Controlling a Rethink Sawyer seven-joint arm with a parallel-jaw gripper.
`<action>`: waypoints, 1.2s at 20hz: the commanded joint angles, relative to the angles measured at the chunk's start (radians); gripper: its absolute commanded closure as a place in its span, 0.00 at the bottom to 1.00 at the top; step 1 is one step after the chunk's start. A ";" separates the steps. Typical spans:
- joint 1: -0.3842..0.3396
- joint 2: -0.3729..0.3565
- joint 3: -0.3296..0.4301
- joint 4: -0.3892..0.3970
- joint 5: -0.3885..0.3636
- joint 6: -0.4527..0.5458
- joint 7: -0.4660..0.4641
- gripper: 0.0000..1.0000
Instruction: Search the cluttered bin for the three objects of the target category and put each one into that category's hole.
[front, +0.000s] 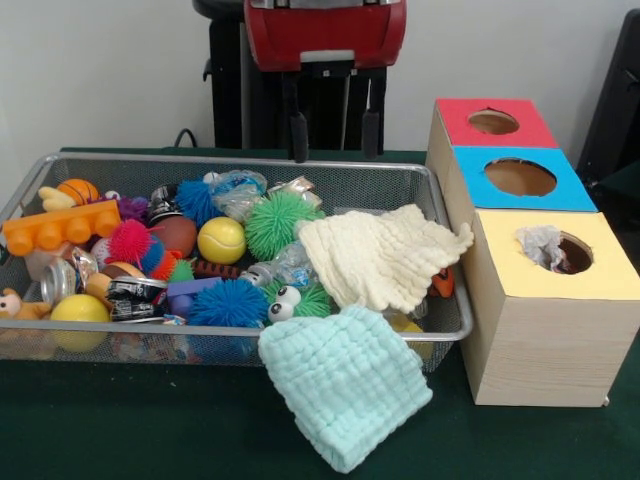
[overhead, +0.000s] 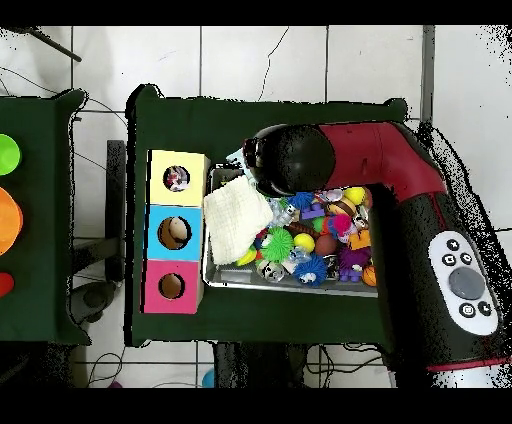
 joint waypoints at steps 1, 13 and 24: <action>0.033 0.007 -0.054 -0.024 0.016 0.134 0.014 0.00; -0.027 0.044 -0.066 -0.026 0.013 0.084 -0.085 0.00; -0.133 0.117 -0.018 -0.036 -0.021 0.025 -0.219 0.00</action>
